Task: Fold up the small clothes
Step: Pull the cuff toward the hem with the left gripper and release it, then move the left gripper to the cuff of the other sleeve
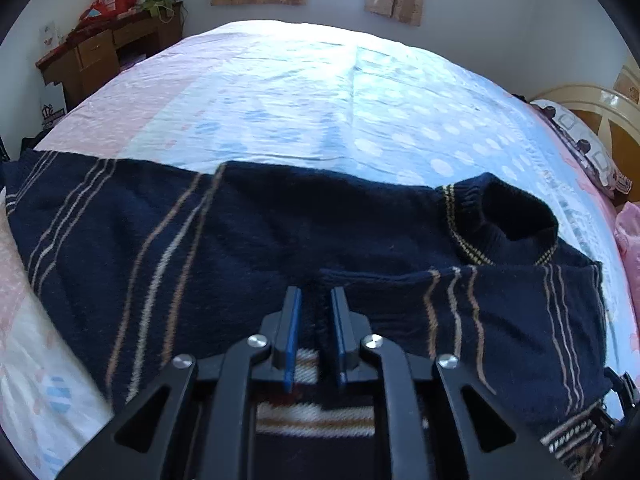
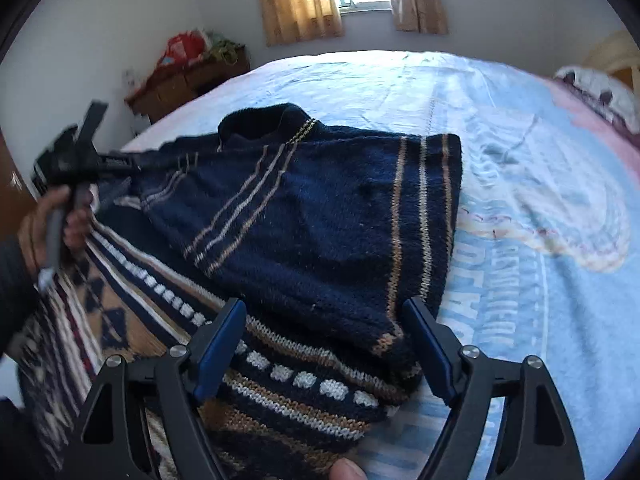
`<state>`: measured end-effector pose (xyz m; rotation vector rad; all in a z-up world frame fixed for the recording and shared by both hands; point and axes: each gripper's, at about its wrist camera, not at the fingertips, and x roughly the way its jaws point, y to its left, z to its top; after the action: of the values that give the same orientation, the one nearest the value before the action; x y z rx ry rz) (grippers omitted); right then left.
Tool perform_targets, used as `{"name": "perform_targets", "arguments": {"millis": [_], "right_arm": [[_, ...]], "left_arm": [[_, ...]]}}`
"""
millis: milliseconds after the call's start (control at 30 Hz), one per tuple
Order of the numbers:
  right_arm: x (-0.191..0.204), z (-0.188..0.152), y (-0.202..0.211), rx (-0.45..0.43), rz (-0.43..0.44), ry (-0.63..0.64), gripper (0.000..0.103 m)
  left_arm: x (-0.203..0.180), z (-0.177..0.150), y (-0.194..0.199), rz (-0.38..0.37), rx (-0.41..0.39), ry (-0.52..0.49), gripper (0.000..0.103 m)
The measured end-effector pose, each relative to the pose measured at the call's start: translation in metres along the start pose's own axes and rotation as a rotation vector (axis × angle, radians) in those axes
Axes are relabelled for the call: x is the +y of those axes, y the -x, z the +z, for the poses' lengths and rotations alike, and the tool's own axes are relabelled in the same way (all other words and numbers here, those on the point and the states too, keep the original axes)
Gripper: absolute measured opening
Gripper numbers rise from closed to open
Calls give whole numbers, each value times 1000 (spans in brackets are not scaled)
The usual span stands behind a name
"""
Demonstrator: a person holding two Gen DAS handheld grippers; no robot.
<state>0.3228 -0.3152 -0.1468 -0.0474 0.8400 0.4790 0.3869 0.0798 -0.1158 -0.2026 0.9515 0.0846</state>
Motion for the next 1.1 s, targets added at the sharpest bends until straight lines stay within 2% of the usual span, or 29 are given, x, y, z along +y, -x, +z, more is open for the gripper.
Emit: {"name": "perform_targets", "arguments": {"millis": [67, 167, 200, 267, 367, 400, 500, 533, 700, 733, 800, 833, 867, 900, 933, 1033, 1100], "right_arm": [[2, -1, 0, 2, -9, 13, 84], [3, -1, -1, 1, -17, 18, 84], [3, -2, -1, 1, -20, 20, 84], [3, -2, -1, 0, -24, 24, 84], [3, -1, 0, -1, -24, 26, 84], [4, -1, -1, -2, -22, 26, 84], [7, 0, -1, -2, -8, 22, 84], [7, 0, 0, 1, -7, 24, 84], [0, 2, 16, -54, 9, -16, 84], [-3, 3, 19, -70, 19, -34, 84], [-5, 4, 26, -110, 14, -54, 84], [-3, 5, 27, -123, 9, -54, 84], [-1, 6, 27, -123, 9, -50, 84], [1, 8, 24, -112, 5, -46, 84], [3, 9, 20, -93, -1, -42, 84], [7, 6, 5, -18, -15, -36, 84], [8, 8, 4, -4, -52, -39, 84]], "left_arm": [[10, 0, 12, -4, -15, 17, 22], [11, -3, 26, 3, -40, 18, 44], [7, -4, 29, -2, -42, 6, 49], [-3, -8, 27, -3, -30, -30, 50], [-22, -17, 6, 76, 42, -104, 51], [-25, -22, -2, 118, 57, -125, 54], [-31, -32, -1, 195, 12, -179, 63], [-31, -32, 1, 194, 10, -182, 63], [-25, -24, 8, 109, 11, -142, 59], [-27, -25, 6, 106, 15, -150, 57], [-30, -26, -1, 109, 28, -169, 47], [-31, -28, -4, 115, 26, -174, 46], [-32, -29, -4, 117, 21, -175, 43], [-32, -29, -3, 98, 22, -175, 27], [-36, -28, -2, 74, 30, -178, 17], [-43, -31, 1, 91, 12, -203, 15], [-41, -32, 0, 94, 5, -201, 14]]}}
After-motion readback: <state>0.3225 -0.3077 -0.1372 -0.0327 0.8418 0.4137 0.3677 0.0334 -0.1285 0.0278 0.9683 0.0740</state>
